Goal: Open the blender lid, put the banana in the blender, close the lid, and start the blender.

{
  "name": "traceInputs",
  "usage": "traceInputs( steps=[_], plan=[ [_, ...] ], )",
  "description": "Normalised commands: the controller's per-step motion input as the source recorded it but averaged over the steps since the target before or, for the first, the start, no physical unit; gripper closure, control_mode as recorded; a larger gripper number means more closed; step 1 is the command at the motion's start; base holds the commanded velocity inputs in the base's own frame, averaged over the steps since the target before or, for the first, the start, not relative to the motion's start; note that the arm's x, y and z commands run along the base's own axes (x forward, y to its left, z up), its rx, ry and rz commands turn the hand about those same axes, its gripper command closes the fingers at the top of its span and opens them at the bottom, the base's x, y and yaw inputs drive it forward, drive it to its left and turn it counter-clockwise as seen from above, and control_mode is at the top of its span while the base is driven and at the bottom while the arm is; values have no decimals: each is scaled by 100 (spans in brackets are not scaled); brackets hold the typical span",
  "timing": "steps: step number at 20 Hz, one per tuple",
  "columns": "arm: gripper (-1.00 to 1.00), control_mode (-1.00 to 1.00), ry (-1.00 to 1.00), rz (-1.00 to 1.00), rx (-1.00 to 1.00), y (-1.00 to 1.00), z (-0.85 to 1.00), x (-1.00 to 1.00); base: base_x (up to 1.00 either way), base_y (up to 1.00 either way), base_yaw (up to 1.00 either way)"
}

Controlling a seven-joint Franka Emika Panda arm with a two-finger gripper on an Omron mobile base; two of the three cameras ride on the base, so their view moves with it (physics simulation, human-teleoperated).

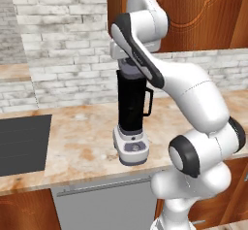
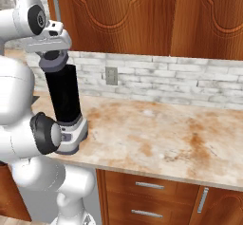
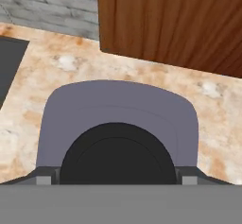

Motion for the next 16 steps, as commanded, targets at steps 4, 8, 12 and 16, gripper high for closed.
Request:
traceInputs(
  steps=[4,8,12,16],
  plan=[
    [100,-100,8,0,0,11,-5,33,0,0,0],
    [100,-100,2,0,0,0,-22,6,0,0,0],
    [100,-100,0,0,0,-4,-11,4,0,0,0],
    [100,-100,0,0,0,-14,0,0,0,0,0]
  ],
)
